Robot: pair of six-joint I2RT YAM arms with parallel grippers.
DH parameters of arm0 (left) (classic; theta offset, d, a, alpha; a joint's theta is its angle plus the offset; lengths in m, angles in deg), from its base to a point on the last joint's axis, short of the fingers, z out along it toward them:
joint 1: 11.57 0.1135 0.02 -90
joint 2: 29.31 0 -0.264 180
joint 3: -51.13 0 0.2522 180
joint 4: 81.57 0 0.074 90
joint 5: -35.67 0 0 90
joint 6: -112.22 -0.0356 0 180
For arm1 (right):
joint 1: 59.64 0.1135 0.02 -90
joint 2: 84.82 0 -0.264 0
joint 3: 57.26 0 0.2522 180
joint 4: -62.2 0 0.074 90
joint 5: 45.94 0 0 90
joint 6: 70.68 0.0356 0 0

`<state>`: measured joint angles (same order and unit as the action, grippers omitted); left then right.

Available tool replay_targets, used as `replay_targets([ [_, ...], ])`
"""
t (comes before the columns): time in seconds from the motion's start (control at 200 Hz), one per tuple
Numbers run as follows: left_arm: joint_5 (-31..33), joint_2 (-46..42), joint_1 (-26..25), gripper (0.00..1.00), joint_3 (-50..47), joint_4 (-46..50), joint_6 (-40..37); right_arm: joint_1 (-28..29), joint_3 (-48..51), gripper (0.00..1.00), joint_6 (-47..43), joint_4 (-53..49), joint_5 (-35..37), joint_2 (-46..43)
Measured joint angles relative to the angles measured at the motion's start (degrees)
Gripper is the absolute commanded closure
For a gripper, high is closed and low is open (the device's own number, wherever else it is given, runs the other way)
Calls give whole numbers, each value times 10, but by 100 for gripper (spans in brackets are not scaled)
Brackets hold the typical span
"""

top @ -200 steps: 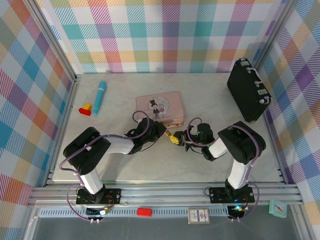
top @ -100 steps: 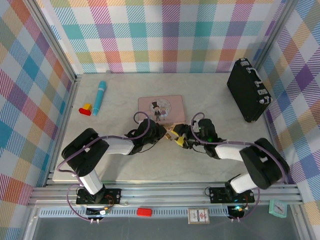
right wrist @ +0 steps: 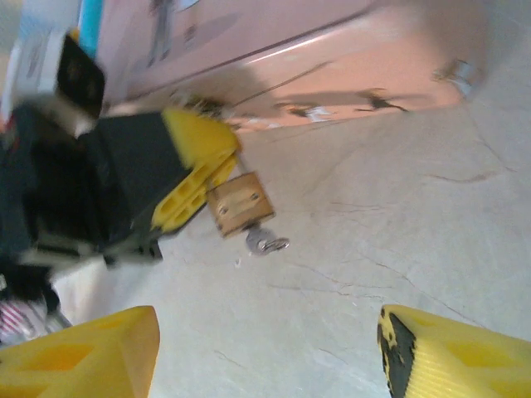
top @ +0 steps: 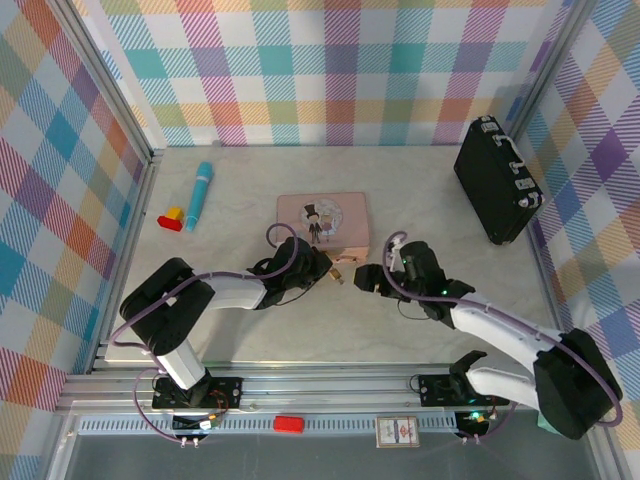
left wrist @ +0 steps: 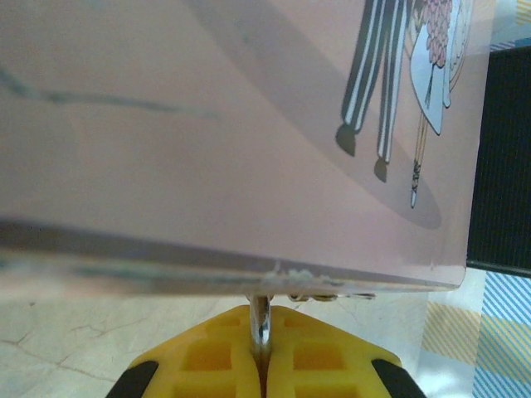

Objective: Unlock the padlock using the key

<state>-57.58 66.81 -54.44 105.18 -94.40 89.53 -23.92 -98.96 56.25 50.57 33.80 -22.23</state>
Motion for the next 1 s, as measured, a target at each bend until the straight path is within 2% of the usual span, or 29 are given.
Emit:
replay_targets([
  [0.225, -14, -19, 3, 100, 5, 49, 5, 86, 20, 30, -211, 19, 84, -27],
  [0.305, -18, -28, 4, 100, 5, 68, 9, 101, 25, 20, -267, 38, 118, -27],
  [0.53, -28, -45, 11, 100, -2, 89, 13, 156, 52, 20, -423, 117, 209, -1],
  [0.825, -39, -52, 18, 100, -11, 86, 13, 200, 59, 26, -529, 201, 256, 80],
  [1.0, -43, -58, 18, 100, -21, 80, 15, 206, 60, 33, -561, 247, 278, 121],
])
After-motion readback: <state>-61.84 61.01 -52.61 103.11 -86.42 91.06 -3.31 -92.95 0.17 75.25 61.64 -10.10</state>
